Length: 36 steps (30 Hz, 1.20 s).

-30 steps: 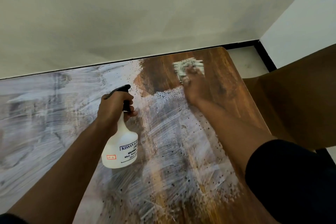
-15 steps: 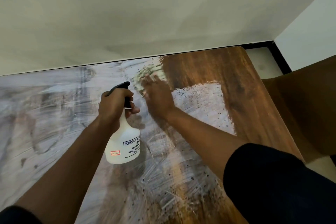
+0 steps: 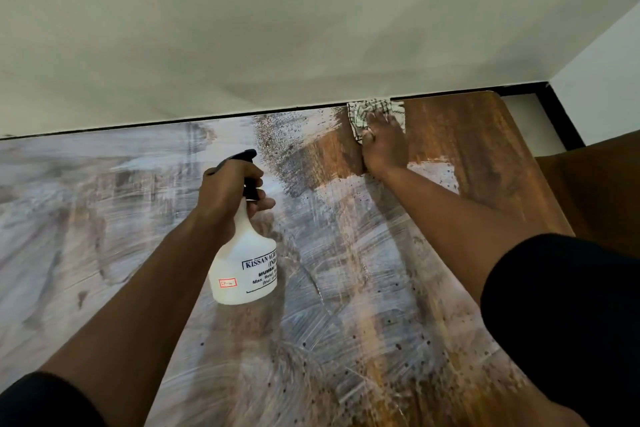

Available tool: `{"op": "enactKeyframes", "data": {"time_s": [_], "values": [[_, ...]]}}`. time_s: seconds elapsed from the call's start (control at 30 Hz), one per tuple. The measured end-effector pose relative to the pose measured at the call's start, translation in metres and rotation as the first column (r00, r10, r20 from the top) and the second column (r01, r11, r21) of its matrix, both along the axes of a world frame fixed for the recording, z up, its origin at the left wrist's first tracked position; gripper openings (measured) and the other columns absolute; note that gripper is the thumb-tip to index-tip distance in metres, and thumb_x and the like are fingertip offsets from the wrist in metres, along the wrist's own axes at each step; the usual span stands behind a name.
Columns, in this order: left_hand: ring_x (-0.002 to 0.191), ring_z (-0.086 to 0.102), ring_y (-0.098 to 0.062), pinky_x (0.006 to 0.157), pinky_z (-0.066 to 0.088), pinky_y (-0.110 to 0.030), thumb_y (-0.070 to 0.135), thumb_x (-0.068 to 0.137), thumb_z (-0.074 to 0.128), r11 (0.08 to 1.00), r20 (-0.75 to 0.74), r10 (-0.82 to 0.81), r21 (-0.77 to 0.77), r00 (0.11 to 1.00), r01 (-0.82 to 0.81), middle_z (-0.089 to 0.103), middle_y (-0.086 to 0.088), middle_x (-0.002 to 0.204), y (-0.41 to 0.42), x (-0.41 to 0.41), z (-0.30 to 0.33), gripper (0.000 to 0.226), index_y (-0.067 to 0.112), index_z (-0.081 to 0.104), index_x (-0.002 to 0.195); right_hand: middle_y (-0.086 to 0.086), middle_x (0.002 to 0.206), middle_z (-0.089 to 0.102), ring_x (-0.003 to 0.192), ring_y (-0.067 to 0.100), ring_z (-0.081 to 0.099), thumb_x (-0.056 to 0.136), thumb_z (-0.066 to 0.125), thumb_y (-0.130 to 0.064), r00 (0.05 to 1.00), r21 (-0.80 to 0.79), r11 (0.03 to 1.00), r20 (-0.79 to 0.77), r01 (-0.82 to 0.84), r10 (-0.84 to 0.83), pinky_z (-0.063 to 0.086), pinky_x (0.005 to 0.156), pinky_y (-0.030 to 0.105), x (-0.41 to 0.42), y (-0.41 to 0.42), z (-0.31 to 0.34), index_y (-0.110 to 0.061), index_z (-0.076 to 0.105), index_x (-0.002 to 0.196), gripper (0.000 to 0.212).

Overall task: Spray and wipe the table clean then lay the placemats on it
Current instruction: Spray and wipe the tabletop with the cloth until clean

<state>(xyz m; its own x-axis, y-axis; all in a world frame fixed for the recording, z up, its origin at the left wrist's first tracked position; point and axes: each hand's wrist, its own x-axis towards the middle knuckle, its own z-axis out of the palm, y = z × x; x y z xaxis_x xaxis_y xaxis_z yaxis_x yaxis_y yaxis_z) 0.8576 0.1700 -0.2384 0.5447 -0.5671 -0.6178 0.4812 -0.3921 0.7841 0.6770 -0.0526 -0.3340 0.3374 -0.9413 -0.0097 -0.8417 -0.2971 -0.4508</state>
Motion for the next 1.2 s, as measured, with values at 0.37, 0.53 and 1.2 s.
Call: {"op": "enactKeyframes", "data": {"time_s": [0.37,0.53,1.2], "values": [[0.076,0.061,-0.034,0.038,0.042,-0.019,0.002,0.096,0.056,0.999,0.036,0.029,0.017,0.999,-0.030,0.057,-0.012,0.083,0.021,0.013,0.001,0.045,0.024,0.069,0.133,0.001,0.163,0.036,0.153,0.025,0.026,0.102,0.048,-0.016,0.863,-0.054,0.863,-0.093,-0.502,0.496,0.029,0.119,0.049,0.133,0.104,0.007,-0.024,0.044,0.151,0.050],[0.063,0.064,-0.030,0.038,0.041,-0.020,0.004,0.094,0.058,1.000,0.049,0.017,0.024,0.999,-0.018,0.059,-0.011,0.082,0.024,0.017,0.001,0.047,0.025,0.070,0.134,-0.003,0.165,0.031,0.153,0.021,0.024,0.107,0.045,-0.029,0.819,-0.030,0.820,-0.083,-0.572,0.568,0.024,0.123,0.046,0.115,0.085,0.009,-0.026,0.037,0.156,0.049],[0.059,0.064,-0.027,0.038,0.038,-0.020,0.005,0.091,0.061,0.995,0.052,0.070,0.068,0.996,-0.074,0.060,-0.011,0.073,0.063,0.049,0.014,0.018,0.017,0.074,0.098,0.001,0.152,0.051,0.143,0.024,0.043,0.097,0.055,-0.015,0.776,-0.123,0.768,-0.031,-0.629,0.630,0.039,0.107,0.039,0.175,0.181,0.017,-0.022,0.060,0.138,0.042]]}}
